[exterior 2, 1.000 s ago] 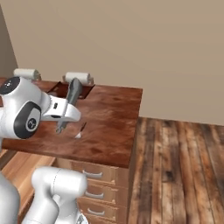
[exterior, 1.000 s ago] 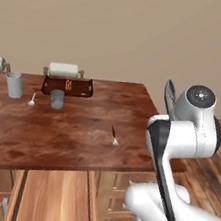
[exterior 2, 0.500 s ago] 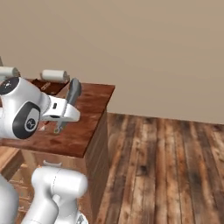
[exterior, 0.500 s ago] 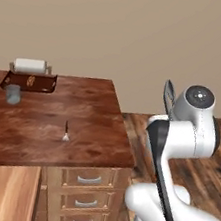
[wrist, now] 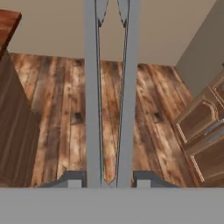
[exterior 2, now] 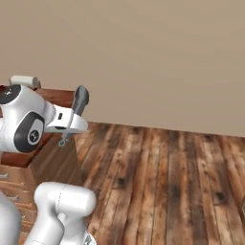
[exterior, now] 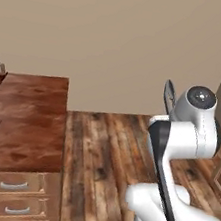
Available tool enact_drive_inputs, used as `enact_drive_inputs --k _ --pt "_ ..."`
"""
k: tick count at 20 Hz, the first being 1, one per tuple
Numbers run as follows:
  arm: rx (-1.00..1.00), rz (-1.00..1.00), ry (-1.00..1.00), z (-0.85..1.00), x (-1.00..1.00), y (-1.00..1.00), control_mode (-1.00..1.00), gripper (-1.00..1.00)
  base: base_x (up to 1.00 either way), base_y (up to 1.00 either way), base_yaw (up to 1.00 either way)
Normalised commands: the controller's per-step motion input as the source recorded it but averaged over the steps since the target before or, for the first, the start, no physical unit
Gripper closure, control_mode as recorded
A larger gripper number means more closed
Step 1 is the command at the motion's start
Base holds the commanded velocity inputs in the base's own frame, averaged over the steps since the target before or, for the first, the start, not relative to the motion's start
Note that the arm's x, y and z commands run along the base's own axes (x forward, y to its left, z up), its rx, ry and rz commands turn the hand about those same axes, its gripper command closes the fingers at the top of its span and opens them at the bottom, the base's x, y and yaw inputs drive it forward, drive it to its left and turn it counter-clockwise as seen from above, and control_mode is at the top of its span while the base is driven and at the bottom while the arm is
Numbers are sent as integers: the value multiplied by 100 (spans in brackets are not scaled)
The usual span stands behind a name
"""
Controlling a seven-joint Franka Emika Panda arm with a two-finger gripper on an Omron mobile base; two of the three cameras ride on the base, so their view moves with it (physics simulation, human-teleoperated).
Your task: Take the tongs from the drawer on the left and place them on the dining counter next to the tray containing the hot dog.
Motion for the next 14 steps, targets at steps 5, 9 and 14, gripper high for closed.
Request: enact_drive_inputs --k 5,9,14 --pt "0 0 0 0 0 0 100 100 96 -100 0" --pt "0 0 0 0 0 0 100 100 100 -99 1" --pt "0 0 0 0 0 0 100 100 100 -80 13"
